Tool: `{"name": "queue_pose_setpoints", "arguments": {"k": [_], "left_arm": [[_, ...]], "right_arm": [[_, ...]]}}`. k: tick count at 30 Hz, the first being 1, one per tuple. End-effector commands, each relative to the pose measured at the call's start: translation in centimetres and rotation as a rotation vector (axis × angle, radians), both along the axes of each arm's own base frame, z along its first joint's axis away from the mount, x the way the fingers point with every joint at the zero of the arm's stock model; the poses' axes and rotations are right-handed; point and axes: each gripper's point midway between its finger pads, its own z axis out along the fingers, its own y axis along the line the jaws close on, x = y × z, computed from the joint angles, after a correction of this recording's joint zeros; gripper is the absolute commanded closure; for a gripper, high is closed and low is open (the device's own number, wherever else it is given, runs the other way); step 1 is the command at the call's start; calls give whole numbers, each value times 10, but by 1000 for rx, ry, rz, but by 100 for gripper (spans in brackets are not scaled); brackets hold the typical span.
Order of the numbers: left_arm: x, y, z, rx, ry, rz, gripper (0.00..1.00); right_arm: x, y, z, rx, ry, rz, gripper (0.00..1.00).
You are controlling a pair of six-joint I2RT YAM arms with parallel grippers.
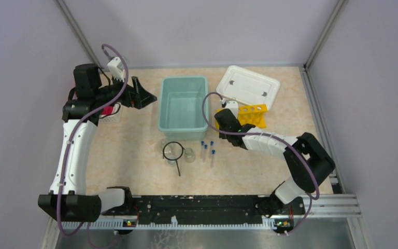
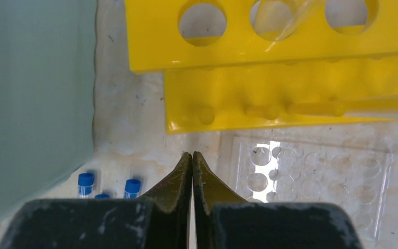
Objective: Organize the chemistry lab equipment
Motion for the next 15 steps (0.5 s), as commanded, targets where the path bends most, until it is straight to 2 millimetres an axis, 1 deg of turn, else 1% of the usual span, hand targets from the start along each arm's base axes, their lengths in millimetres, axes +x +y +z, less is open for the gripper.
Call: {"name": "queue_pose_setpoints", "arguments": {"k": [1,9,12,15], "left_arm": [[-6,1,21,-1,-57,0,1],[-5,2,21,-1,-55,3,1],[-6,2,23,0,-59,5,1],[-5,2,23,1,-59,5,1]], "right_arm": [[34,12,27,52,-93,-20,100],[52,13,19,-7,-103,4,100],[55,15,18,-22,-106,22,100],[55,17,21,-24,-94,36,100]]}}
